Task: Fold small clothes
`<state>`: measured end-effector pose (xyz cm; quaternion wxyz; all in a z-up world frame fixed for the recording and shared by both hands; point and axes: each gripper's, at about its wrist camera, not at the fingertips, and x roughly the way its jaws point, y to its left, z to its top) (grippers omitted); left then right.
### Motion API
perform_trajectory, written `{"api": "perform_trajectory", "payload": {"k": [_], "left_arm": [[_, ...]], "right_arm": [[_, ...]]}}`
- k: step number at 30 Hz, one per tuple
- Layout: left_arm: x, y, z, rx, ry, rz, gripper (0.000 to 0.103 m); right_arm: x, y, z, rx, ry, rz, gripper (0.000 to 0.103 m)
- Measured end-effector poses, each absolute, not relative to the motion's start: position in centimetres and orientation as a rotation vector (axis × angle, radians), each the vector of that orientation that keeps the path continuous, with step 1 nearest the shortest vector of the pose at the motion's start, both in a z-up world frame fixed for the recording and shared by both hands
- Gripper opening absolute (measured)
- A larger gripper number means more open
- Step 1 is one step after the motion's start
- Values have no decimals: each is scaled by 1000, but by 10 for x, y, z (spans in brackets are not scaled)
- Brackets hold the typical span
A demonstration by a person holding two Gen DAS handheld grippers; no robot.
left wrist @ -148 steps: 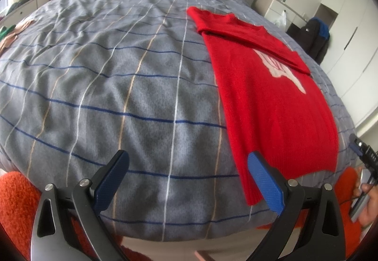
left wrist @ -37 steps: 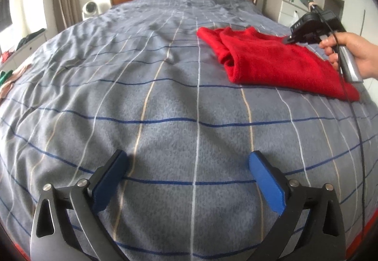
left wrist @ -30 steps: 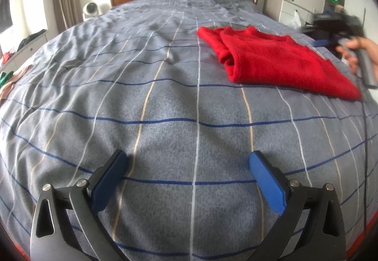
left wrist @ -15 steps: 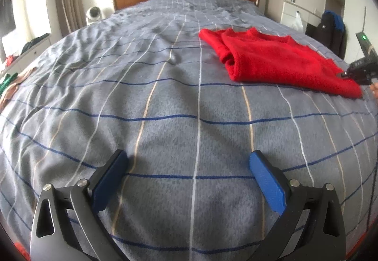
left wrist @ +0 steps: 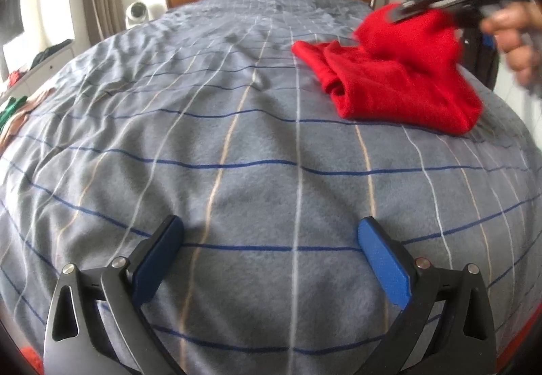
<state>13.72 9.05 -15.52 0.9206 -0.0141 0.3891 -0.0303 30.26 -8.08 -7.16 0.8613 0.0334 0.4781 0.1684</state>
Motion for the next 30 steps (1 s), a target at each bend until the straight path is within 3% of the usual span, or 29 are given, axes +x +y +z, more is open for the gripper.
{"api": "perform_trajectory", "payload": {"k": [3, 6, 7, 12, 16, 23, 26, 30], "left_arm": [[138, 96, -156, -48, 805, -59, 103], [139, 96, -156, -50, 808, -61, 102], [139, 96, -155, -50, 810, -60, 102], [140, 97, -156, -70, 817, -55, 102], [143, 97, -157, -71, 817, -47, 102], [139, 96, -157, -54, 810, -51, 102], [136, 95, -157, -47, 809, -54, 102], [136, 95, -156, -52, 813, -53, 102]], "right_arm": [[308, -39, -108, 46, 1025, 361, 10], [310, -27, -134, 200, 1114, 437, 34], [309, -30, -130, 260, 1112, 462, 45], [290, -75, -66, 392, 926, 574, 57], [279, -102, -48, 152, 885, 390, 58], [247, -49, -115, -68, 928, 496, 50], [236, -20, -157, -182, 1034, 530, 46], [218, -21, -135, -239, 963, 543, 46]]}}
